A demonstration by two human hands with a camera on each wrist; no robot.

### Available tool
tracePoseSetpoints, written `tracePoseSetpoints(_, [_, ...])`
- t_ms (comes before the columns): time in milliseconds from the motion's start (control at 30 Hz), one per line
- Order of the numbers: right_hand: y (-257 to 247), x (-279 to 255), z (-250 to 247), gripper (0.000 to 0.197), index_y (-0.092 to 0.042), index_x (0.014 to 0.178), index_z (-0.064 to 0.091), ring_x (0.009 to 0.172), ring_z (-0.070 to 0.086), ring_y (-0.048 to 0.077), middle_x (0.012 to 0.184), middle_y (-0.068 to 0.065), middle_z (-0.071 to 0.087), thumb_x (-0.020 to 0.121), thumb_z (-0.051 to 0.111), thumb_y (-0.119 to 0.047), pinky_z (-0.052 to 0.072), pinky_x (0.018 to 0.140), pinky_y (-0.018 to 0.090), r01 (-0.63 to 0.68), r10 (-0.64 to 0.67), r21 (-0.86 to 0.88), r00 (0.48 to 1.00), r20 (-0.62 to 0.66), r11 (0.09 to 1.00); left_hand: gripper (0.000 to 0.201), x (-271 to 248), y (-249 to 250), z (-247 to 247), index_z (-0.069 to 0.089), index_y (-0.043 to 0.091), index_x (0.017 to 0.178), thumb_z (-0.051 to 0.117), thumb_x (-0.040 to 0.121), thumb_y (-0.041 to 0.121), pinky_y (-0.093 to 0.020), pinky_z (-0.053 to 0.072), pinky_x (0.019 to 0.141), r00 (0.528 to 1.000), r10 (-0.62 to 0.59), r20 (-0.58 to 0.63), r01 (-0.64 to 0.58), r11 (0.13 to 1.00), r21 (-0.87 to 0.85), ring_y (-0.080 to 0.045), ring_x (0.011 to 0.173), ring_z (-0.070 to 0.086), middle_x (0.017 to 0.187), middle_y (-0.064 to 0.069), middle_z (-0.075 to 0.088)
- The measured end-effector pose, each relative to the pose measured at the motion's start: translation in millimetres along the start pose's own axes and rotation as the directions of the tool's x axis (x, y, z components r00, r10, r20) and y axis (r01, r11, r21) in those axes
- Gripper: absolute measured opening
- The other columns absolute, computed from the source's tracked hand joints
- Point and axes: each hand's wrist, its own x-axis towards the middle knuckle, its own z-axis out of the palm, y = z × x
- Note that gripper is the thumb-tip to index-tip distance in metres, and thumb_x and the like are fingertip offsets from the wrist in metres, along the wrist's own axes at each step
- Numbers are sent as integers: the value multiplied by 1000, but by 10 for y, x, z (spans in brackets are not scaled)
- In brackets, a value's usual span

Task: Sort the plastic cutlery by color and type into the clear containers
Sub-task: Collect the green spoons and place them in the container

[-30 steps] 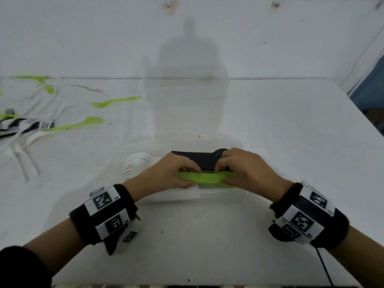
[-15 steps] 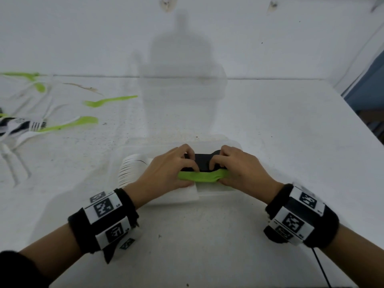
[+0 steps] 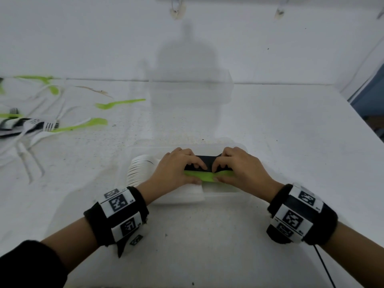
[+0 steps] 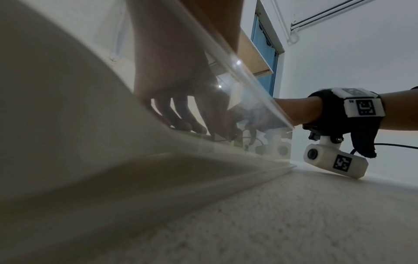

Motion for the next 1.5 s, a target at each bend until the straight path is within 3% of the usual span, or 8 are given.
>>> tracePoseSetpoints(333, [17,-23,16,25,-32,103,60,89,33,5,98,-11,49,82,63,-44,23,54,13,63,-65,-42,997,-34,997,31,-14,27,6,66,35,104,74,74,39,-23,32,73,999,24,-34,-23,999,46,-6,87,44,93,17,54])
tracePoseSetpoints(500, [7,-19,21,24,-30,105,60,90,30,4,100,-10,48,83,62,-39,25,55,11,59,-60,-51,998,-26,997,34,-7,15,-35,67,34,105,76,72,40,-25,37,77,1000,4,17,-4,1000,3,-10,90,48,92,15,54])
tracePoseSetpoints(700, [-68,-14,-60,31,-26,116,57,102,42,13,108,-3,50,86,58,-34,30,69,21,123,-119,-133,992,40,983,33,-48,150,-116,66,31,111,71,79,35,-25,40,74,999,-13,41,9,995,101,-8,94,48,103,7,58])
tracePoseSetpoints(833, [-282,30,-118,29,-19,116,60,97,48,17,101,1,54,88,58,-26,31,68,24,180,-180,18,983,-18,983,21,-227,109,-218,69,20,104,69,83,19,-30,49,77,987,-50,-154,28,990,-138,-13,88,58,98,-2,63])
tracePoseSetpoints(1033, [-1024,355,-28,27,-14,113,63,95,56,18,105,4,61,87,62,-21,39,80,24,333,-317,247,943,-101,910,17,-930,-277,-552,69,8,97,62,83,-1,-12,47,74,838,-281,-468,132,936,-327,-11,79,60,91,-9,65])
tracePoseSetpoints(1167, [-1753,596,168,27,-14,113,63,94,58,20,106,5,62,86,63,-18,37,83,23,428,-422,325,902,-91,843,18,-1665,-663,-825,67,5,99,61,84,-2,-4,42,71,723,-431,-540,249,892,-378,4,72,59,79,8,60])
tracePoseSetpoints(1267, [-2395,742,356,28,-13,114,63,97,58,21,108,8,61,86,63,-17,37,82,22,482,-497,383,865,-65,788,18,-2255,-963,-1006,67,5,101,62,84,1,-4,43,72,630,-519,-579,324,852,-411,12,69,58,81,7,61])
tracePoseSetpoints(1500, [-3889,1128,814,31,-12,120,59,102,57,22,117,9,60,90,58,-19,38,82,22,537,-580,442,813,-44,719,22,-3486,-1756,-1428,64,10,108,63,86,9,-3,41,73,474,-634,-611,477,768,-428,-10,87,59,97,-2,63])
